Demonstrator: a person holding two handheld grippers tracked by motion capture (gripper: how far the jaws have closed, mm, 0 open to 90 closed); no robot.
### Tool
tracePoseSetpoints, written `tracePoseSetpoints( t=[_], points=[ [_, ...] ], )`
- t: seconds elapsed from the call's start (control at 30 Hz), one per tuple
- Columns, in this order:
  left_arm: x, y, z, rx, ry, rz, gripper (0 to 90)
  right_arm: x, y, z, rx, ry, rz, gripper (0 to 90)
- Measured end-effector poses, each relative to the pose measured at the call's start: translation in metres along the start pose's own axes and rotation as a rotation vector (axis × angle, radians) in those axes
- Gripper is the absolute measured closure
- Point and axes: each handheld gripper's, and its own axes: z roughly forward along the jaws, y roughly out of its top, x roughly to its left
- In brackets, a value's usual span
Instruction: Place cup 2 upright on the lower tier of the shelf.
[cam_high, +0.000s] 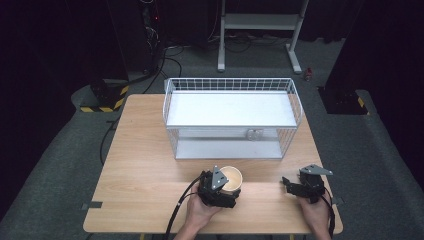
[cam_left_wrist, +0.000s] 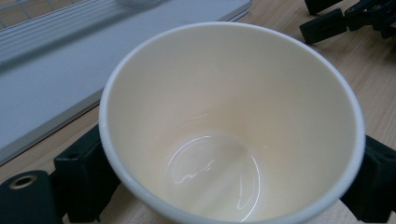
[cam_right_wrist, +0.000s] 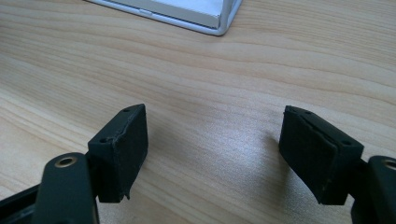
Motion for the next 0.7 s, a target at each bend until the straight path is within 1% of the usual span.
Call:
tracePoseSetpoints(
  t=[0.3, 0.4, 0.47, 0.7],
  points=[
    [-0.0011, 0.0005, -0.0011, -0.002, 0.011, 0.011, 9.2, 0.0, 0.0, 0.0, 0.0, 0.0, 0.0, 23.9],
    [-0.001, 0.0008, -0.0015, -0.003, 0.009, 0.011, 9.2, 0.0, 0.0, 0.0, 0.0, 0.0, 0.0, 23.9],
    [-0.0005, 0.0013, -0.0016, -0.005, 0.009, 0.002, 9.3, 0.0, 0.0, 0.0, 0.0, 0.0, 0.0, 23.9],
    [-0.0006, 0.0032, -0.0026, 0.004, 0.017, 0.013, 9.3, 0.0, 0.0, 0.0, 0.0, 0.0, 0.001, 23.9]
  ],
)
